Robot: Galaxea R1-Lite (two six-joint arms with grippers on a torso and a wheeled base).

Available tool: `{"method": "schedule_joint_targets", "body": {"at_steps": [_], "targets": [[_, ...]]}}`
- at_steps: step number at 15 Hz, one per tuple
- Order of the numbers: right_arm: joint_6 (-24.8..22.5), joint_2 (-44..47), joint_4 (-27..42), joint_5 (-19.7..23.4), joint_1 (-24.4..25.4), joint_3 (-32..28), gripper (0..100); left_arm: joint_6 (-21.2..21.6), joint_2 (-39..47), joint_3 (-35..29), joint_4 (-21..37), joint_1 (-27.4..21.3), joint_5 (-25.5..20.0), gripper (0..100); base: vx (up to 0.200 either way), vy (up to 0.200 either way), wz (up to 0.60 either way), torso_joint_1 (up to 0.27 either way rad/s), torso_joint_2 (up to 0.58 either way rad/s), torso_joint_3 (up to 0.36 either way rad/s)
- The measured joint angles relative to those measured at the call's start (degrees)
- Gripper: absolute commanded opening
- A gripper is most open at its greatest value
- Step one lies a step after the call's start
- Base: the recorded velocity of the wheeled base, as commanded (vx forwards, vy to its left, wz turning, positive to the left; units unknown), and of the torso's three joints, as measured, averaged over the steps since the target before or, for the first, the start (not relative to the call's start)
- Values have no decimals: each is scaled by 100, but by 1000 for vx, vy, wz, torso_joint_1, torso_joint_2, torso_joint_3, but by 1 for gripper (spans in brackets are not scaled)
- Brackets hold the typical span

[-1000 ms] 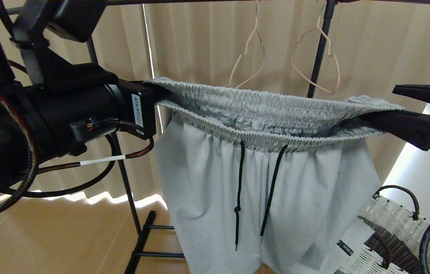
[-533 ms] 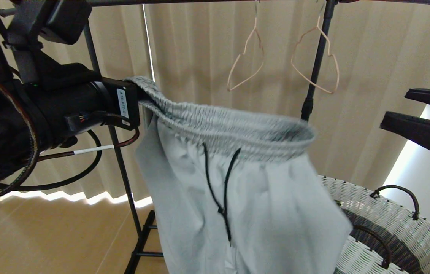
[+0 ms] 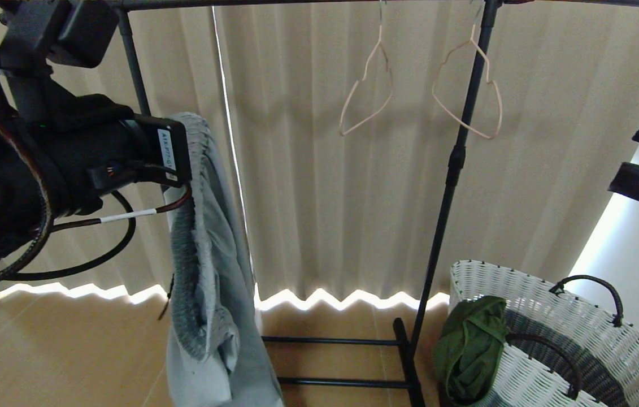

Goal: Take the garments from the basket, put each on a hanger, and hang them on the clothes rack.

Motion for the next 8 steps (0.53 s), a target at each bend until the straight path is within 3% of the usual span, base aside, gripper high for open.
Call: {"method": "schedule_joint_targets", "body": {"at_steps": [4, 8], "targets": [[-16, -22, 21, -52, -266, 0, 100, 46, -345, 286, 9, 378, -1, 0, 0, 0, 0, 0, 0, 0], [-68, 74, 46, -52, -1005, 4, 100, -57, -706, 267, -123, 1026, 2, 0, 0, 0, 0, 0, 0, 0]]}}
